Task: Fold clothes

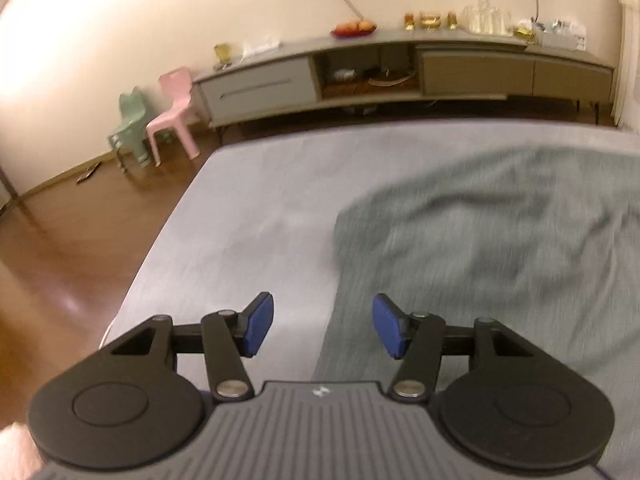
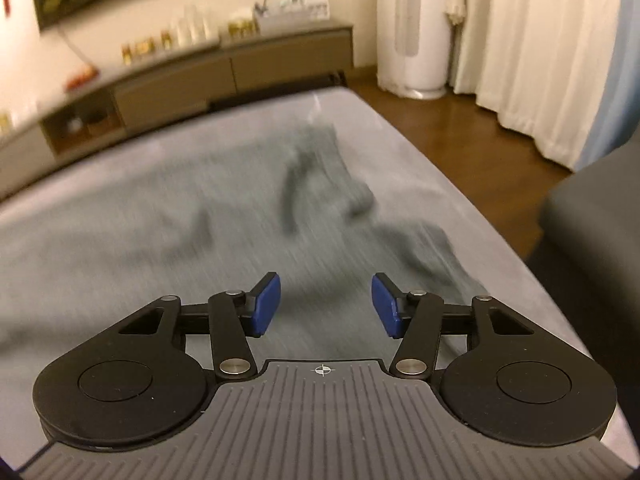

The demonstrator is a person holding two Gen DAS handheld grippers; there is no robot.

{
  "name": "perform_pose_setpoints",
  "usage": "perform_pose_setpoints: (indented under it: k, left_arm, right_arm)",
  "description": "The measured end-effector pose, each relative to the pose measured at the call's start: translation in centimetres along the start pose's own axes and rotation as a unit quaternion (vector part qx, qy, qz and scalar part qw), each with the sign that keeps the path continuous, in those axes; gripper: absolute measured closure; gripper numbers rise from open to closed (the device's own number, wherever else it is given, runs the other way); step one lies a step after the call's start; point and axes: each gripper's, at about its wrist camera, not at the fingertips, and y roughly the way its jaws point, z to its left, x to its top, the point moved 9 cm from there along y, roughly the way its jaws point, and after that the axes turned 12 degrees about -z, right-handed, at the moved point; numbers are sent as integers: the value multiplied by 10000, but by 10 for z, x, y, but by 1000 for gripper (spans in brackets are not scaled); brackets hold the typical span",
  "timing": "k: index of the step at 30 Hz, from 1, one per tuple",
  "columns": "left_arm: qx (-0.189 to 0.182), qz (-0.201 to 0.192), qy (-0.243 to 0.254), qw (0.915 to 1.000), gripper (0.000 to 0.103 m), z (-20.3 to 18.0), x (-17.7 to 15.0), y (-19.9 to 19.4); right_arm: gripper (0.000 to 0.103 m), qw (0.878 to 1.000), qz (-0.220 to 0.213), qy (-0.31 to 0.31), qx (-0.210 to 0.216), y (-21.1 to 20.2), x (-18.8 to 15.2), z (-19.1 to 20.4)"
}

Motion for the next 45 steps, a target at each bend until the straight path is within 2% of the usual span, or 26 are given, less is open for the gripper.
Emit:
perform_pose_setpoints:
  k: [4, 6, 9, 11, 14, 15, 17, 18, 19, 20, 21, 22, 26, 29, 31, 32, 35, 36, 37, 39, 41, 43, 45]
  left_arm:
    - [-226, 149, -176, 9995, 42, -21, 15, 53]
    - [-305, 235, 3, 9993, 36, -34, 18, 75]
    - [-225, 197, 365, 9989, 32, -46, 25, 102]
    - [-202, 212, 381, 9988, 31, -48, 27, 118]
    - [-248, 261, 393, 9986, 31, -50, 24, 138]
    - [-301, 274, 471, 9981, 31, -54, 22, 142]
    - [-345, 297, 613, 9971, 30, -59, 19, 152]
    - [-323, 269, 637, 9971, 31, -60, 18, 155]
    - [-335, 249, 607, 9973, 32, -62, 19, 158]
    - [-389, 232, 533, 9976, 52, -64, 21, 161]
    - [-453, 224, 469, 9976, 86, -66, 23, 163]
    - [-482, 242, 440, 9976, 102, -70, 24, 164]
    - [-361, -46, 331, 9988, 102, -72, 39, 144]
    - [-433, -489, -17, 9979, 102, -49, 58, 95]
    - [-562, -800, -132, 9951, 102, -33, 60, 47]
    - [-549, -904, -82, 9944, 102, -25, 57, 24]
    - [-398, -627, 62, 9972, 98, -19, 14, -14]
    - [-310, -413, 14, 9987, 92, -17, -6, -20]
    - [-195, -133, -94, 9997, 89, -15, -28, -23]
    - [39, 361, -431, 9984, 89, -7, -63, -29]
    - [79, 537, -1154, 9918, 85, 7, -82, -37]
    - [34, 534, -1732, 9834, 84, 21, -84, -47]
    - [-85, 322, -2058, 9780, 64, 28, -77, -58]
  right_arm:
    - [31, 9990, 27, 398, 198, 46, 23, 19]
    - [28, 9990, 82, 409, 177, 73, 35, 27]
    - [25, 9996, 98, 250, 10, 117, 56, 31]
    - [20, 9998, 152, 116, -44, 139, 67, 34]
    - [20, 9989, 460, -77, -62, 177, 70, 36]
    - [21, 9983, 565, -122, -90, 187, 68, 35]
    - [31, 9973, 693, -237, -82, 198, 64, 33]
    - [40, 9967, 757, -294, -79, 204, 63, 32]
    - [56, 9961, 806, -357, -73, 209, 61, 32]
    - [70, 9961, 758, -443, -47, 211, 63, 34]
    - [95, 9963, 753, -410, 45, 211, 65, 35]
    - [96, 9965, 735, -380, 130, 210, 68, 37]
    - [98, 9988, 79, -271, 390, 169, 108, 50]
    - [98, 9941, -691, -320, 779, 96, 142, 53]
    - [98, 9870, -1140, -395, 1064, 32, 152, 43]
    - [98, 9841, -1306, -570, 1064, 2, 147, 34]
    - [97, 9840, -1282, -1000, 733, -53, 100, -8]
    - [93, 9879, -1039, -994, 576, -57, 72, -26]
    - [82, 9928, -759, -849, 378, -56, 45, -45]
    - [67, 9997, -72, -213, -131, -50, -11, -90]
    - [66, 9970, 301, 650, -308, -51, -50, -119]
    - [63, 9889, 236, 1459, -173, -62, -65, -128]
    - [59, 9777, 162, 2095, -41, -74, -73, -129]
